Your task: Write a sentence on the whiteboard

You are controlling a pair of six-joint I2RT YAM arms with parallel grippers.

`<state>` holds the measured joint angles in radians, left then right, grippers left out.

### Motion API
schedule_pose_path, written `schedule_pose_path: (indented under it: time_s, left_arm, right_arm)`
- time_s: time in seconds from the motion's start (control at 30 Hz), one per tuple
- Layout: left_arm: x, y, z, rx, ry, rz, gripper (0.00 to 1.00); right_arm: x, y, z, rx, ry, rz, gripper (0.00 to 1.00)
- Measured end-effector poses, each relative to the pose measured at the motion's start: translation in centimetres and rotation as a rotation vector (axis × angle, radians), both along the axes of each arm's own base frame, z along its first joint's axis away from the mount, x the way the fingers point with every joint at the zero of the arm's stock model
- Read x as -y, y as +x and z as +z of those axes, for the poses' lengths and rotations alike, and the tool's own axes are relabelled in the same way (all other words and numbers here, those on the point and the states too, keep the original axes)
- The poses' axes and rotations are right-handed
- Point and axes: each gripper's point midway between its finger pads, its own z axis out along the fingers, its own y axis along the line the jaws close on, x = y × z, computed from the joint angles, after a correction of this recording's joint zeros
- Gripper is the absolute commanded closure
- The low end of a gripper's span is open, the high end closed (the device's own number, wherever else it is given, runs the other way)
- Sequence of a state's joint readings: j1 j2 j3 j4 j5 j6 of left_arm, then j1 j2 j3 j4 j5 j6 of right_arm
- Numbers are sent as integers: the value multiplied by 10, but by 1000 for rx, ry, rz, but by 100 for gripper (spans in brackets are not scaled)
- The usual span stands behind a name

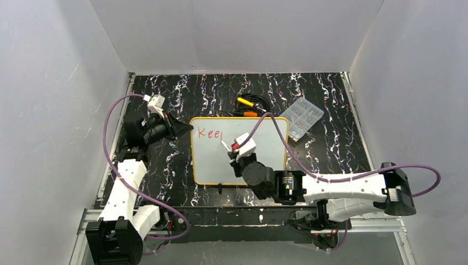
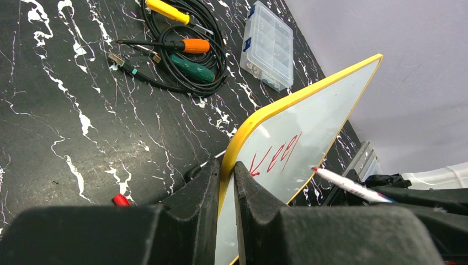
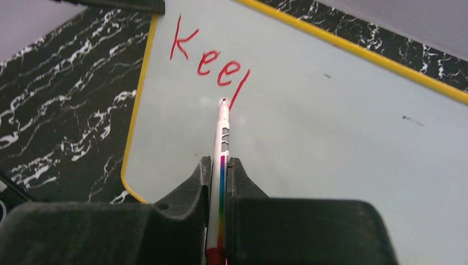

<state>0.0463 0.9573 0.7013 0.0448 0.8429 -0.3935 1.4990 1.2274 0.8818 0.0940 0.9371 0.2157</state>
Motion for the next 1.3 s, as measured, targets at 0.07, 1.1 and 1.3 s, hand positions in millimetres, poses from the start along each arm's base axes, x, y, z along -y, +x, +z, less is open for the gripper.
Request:
schedule_pose_path:
  time_s: [0.07, 1.1, 1.3]
  left_arm:
    - [0, 0, 0, 0, 0, 0, 100]
    - [0, 0, 0, -1, 2, 3, 100]
    - [0, 0, 0, -1, 2, 3, 100]
  right_arm:
    - [1, 3, 11, 22, 29, -16, 99]
    - [-2, 34, 7, 91, -21, -96, 99]
    - [7, 34, 8, 66, -13, -109, 99]
